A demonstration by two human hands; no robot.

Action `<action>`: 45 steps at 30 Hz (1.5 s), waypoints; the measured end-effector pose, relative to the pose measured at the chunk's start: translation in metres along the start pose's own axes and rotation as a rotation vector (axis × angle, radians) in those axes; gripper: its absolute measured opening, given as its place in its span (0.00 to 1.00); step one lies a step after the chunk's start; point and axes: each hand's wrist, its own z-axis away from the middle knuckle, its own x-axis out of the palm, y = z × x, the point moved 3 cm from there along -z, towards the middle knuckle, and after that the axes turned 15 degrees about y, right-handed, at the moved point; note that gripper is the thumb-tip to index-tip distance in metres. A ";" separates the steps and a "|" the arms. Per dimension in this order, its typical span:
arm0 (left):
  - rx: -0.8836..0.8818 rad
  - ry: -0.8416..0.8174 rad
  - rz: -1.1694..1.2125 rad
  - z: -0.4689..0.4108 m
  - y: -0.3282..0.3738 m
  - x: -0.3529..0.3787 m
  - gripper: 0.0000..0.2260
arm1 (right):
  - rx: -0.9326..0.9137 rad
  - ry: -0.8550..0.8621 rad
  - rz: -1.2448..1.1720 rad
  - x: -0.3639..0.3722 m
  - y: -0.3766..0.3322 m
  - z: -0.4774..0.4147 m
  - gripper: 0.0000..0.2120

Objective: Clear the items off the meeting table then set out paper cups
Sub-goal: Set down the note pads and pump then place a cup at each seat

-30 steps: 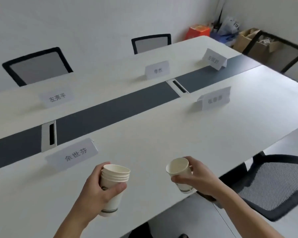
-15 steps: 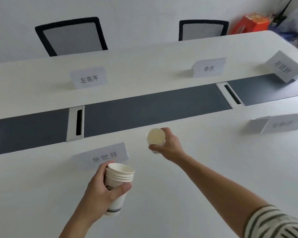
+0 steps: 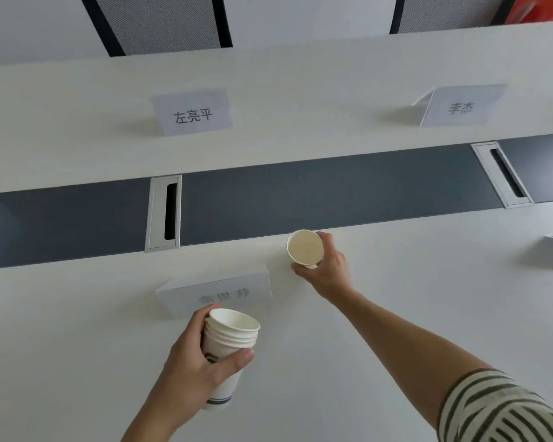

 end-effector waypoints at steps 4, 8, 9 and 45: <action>0.033 -0.033 -0.009 -0.007 0.013 0.007 0.34 | 0.004 -0.033 0.027 0.000 0.002 -0.001 0.35; 0.091 -0.081 -0.022 -0.007 0.027 0.015 0.31 | 0.015 -0.018 0.083 -0.019 0.011 0.009 0.41; 0.103 -0.088 -0.031 -0.006 0.030 0.018 0.32 | 0.028 0.007 0.092 -0.028 0.013 0.013 0.38; 1.035 -1.046 -0.458 0.365 0.048 0.270 0.26 | 0.481 0.646 -0.760 -0.355 0.151 0.492 0.29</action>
